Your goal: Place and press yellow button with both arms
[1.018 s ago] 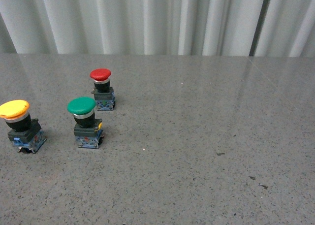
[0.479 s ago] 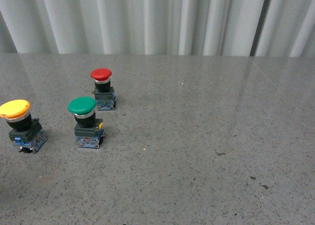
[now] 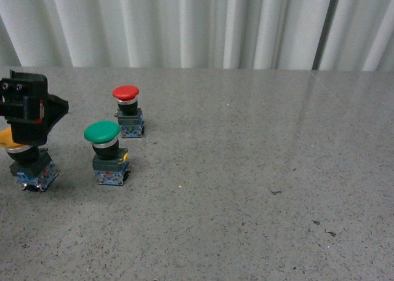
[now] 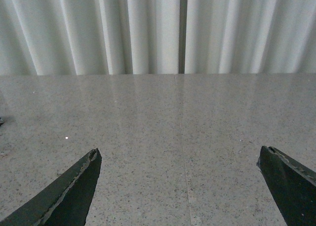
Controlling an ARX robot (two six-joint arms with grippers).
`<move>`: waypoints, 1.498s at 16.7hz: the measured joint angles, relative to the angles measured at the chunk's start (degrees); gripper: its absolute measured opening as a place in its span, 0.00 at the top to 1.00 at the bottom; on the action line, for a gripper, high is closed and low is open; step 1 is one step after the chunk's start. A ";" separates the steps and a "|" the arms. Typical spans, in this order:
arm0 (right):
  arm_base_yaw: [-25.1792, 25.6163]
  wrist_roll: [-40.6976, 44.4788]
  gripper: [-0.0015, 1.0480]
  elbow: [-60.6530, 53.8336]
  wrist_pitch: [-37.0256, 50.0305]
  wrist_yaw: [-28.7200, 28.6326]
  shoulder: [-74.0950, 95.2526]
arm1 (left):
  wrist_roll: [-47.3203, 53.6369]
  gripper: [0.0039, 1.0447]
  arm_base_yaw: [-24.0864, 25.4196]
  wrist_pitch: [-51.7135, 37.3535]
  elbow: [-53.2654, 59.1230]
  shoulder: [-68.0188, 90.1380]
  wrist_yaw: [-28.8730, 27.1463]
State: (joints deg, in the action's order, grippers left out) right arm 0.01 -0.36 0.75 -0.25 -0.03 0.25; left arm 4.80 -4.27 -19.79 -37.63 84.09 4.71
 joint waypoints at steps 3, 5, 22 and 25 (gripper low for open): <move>0.00 0.00 0.06 0.00 0.00 0.00 0.00 | 0.15 0.06 -0.04 -1.77 2.93 0.42 -0.04; 0.00 0.00 0.06 0.00 0.00 0.00 0.00 | 0.22 0.06 -0.15 -2.67 4.81 0.59 -0.33; 0.00 0.00 0.06 0.00 -0.02 0.00 0.00 | -8.04 0.68 -20.85 3.65 -14.95 2.56 -11.17; 0.00 0.00 0.06 0.00 0.00 0.00 0.00 | -12.81 0.68 -25.07 2.97 -16.48 8.04 -12.74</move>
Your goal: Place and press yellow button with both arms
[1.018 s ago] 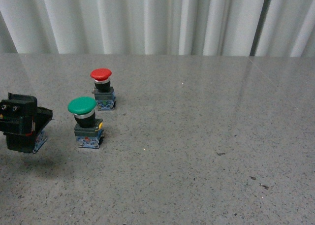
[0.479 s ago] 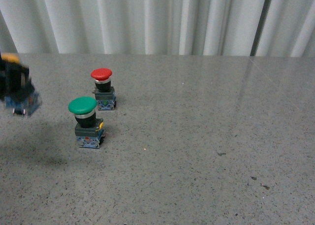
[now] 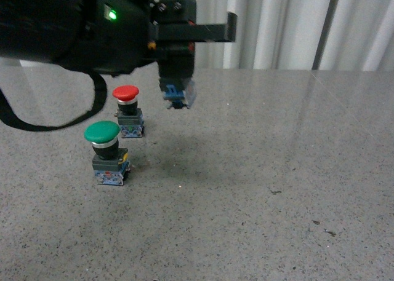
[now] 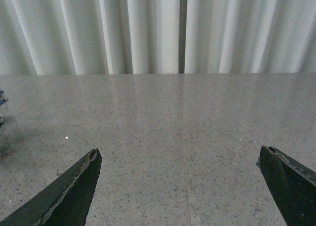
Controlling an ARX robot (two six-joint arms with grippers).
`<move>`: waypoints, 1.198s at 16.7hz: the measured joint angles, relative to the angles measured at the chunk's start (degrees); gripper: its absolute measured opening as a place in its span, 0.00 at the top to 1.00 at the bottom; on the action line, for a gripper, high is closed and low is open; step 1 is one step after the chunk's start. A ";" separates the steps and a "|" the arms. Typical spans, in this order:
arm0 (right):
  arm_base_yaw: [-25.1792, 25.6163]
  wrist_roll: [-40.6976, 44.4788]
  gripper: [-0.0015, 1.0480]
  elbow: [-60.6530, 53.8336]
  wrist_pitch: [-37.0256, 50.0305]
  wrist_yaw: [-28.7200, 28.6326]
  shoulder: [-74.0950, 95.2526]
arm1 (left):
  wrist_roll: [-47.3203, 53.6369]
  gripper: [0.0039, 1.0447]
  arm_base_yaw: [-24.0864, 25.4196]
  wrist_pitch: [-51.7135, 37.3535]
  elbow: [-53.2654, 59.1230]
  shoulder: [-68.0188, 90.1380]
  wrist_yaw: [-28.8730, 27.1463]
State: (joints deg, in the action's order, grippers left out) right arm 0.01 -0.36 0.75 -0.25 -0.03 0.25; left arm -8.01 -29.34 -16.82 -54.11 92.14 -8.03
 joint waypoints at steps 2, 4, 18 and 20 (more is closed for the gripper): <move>0.00 0.00 0.06 0.00 0.00 0.00 0.00 | -2.21 0.68 -2.10 -0.74 -0.22 2.40 -0.92; 0.00 0.00 0.06 0.00 0.00 0.00 0.00 | -3.76 0.68 -3.48 -1.11 -0.24 4.35 -1.44; 0.00 0.00 0.06 0.00 0.00 0.00 0.00 | -10.05 0.07 -6.32 -0.90 -0.24 8.98 -5.33; 0.00 0.00 0.06 0.00 -0.02 0.00 0.00 | -6.60 0.06 -1.90 -3.85 1.18 3.17 -7.50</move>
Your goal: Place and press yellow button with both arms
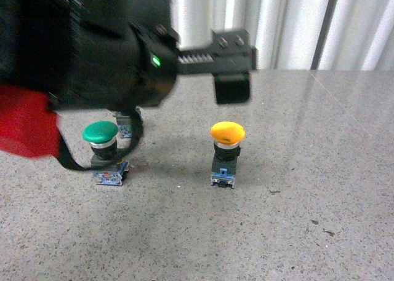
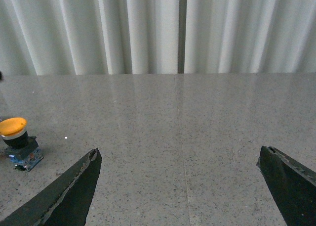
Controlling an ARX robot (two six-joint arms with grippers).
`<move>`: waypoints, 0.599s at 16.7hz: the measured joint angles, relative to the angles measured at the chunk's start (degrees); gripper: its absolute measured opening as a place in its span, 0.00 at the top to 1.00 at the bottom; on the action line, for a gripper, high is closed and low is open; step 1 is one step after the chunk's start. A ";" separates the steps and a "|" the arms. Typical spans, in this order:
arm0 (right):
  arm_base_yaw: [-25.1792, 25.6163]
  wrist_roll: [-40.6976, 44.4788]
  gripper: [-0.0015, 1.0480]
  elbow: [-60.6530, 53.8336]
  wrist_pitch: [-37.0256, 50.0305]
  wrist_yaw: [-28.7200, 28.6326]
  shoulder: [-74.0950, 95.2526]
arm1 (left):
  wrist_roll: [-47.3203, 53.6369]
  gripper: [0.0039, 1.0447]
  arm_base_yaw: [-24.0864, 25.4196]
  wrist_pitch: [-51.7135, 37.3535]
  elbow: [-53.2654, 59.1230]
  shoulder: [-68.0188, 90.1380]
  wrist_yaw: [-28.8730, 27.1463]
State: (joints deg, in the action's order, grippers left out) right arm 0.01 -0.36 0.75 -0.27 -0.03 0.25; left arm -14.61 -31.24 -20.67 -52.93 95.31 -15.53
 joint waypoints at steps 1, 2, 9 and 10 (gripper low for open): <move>0.00 0.00 0.06 0.00 0.02 0.00 0.00 | 1.46 0.06 1.81 -0.31 0.72 -2.32 -1.03; 0.00 0.00 0.06 0.00 0.02 0.00 0.00 | 3.41 0.06 4.17 -0.90 1.97 -5.03 -1.57; 0.00 0.00 0.06 0.00 0.00 0.00 0.00 | 14.67 0.37 9.46 -2.08 27.08 -43.30 -5.73; 0.00 0.00 0.06 0.00 0.02 0.00 0.00 | 14.67 0.43 10.34 -1.75 30.60 -47.69 -4.68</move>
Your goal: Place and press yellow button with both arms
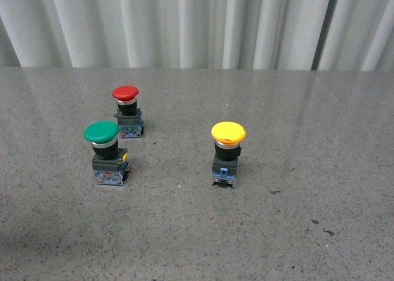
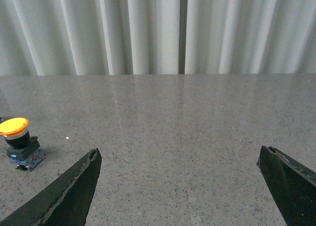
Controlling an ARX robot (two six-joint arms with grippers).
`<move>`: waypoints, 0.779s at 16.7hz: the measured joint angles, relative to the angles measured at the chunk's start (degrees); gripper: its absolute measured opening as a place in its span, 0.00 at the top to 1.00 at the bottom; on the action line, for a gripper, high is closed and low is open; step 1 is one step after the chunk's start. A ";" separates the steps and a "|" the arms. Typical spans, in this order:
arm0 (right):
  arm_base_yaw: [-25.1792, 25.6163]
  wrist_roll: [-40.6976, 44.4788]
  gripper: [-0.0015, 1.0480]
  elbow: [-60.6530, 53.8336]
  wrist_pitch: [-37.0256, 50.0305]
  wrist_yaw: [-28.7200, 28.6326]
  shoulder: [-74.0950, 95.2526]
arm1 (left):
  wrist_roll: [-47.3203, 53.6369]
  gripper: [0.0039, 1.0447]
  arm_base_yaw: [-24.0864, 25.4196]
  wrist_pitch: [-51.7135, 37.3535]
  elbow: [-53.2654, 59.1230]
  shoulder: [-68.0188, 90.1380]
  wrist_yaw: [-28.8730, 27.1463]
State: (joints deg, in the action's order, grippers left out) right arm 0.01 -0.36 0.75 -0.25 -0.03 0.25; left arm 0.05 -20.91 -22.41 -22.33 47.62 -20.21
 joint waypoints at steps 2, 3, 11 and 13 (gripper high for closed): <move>0.00 0.00 0.06 0.00 -0.02 0.00 0.00 | -0.02 0.63 4.37 -0.92 4.59 -6.84 2.56; 0.00 0.00 0.06 0.00 -0.02 0.00 0.00 | -0.02 0.73 5.84 -1.11 6.47 -8.92 4.39; 0.00 0.00 0.06 0.00 0.00 0.00 0.00 | -0.02 0.99 13.55 1.20 15.30 -19.12 12.76; 0.00 0.00 0.06 0.00 0.00 0.00 0.00 | -0.02 0.99 15.74 2.58 16.74 -21.88 15.39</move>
State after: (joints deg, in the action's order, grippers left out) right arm 0.01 -0.36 0.75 -0.25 -0.03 0.25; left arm 0.03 -5.17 -19.84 -5.58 25.74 -4.82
